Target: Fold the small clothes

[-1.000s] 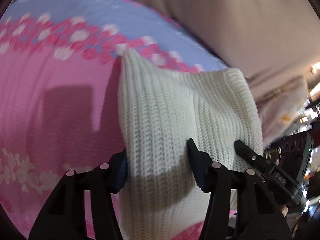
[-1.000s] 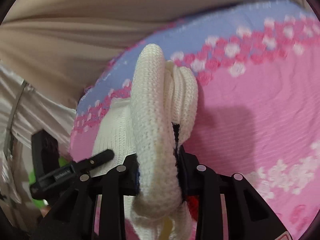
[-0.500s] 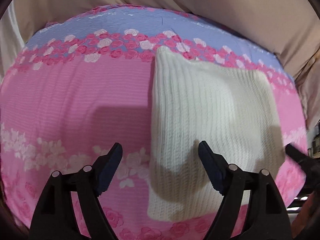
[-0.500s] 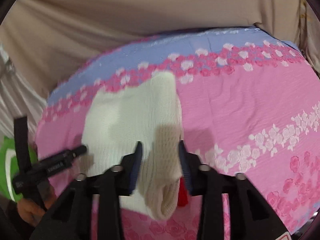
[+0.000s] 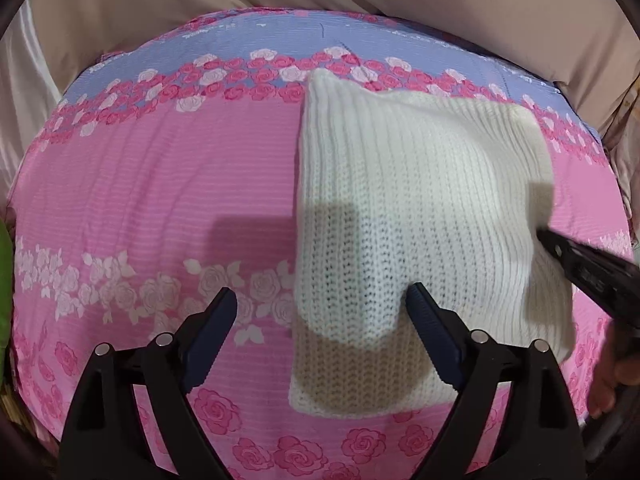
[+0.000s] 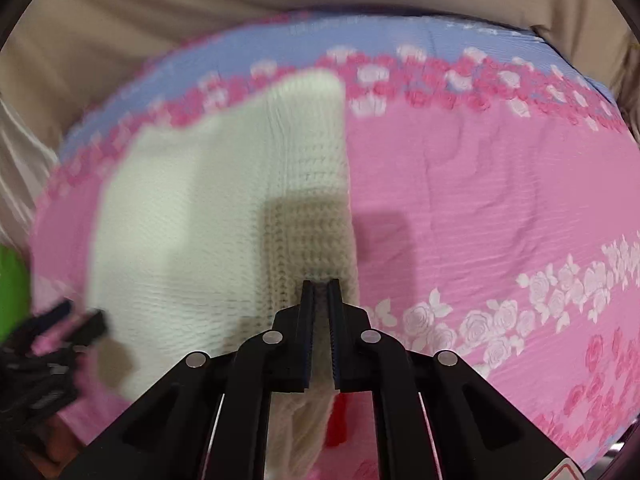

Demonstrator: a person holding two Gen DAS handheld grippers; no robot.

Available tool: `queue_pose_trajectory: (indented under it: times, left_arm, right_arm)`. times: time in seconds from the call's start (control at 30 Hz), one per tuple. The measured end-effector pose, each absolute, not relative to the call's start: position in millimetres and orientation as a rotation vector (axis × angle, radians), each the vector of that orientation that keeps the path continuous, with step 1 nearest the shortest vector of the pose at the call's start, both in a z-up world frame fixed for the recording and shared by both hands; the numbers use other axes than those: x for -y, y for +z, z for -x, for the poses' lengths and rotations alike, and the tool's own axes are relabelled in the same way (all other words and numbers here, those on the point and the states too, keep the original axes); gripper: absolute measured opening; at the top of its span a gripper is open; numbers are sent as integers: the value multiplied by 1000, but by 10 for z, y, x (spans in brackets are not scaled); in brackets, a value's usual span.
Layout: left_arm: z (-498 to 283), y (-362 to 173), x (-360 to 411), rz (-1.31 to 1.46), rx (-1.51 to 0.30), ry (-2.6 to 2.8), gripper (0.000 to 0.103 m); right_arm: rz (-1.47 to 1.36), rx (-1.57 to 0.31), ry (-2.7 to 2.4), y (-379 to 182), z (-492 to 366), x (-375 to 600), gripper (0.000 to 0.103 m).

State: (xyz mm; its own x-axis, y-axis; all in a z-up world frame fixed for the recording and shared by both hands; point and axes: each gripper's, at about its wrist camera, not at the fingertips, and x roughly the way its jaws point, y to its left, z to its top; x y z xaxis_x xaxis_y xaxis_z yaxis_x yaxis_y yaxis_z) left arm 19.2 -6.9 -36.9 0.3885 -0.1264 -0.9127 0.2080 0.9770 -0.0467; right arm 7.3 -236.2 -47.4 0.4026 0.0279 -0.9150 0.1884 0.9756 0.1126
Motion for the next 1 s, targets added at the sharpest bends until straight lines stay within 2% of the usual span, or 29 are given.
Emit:
queue_pose_trajectory:
  times: [0.07,0.2,0.33,0.43,0.67,1.0]
  left_arm:
    - [-173,-331,89,-90,-1139,-205,84]
    - [-111,-211,118,-89,-1106,-200,84]
    - [-28,-94,151,-100,-1066,-185,85]
    - [56,-23,211,-137,-1024,-164,87]
    - [234,93,276,-110,-960,-139,87]
    - [396,63,339,-129,-971,-126,87]
  right_arm:
    - [-129,-1157,-105,-441,-178,2259,12]
    - [-156,-1100,-107,-115,-170,2237,12]
    - [-257,-1006,-103,196,264,2186,12]
    - [-181,-996,-138,192,520,2010,13]
    - [-149,-981,-193,203,715,1939,29]
    - [-175,-1027,-167,76,843,1892,31]
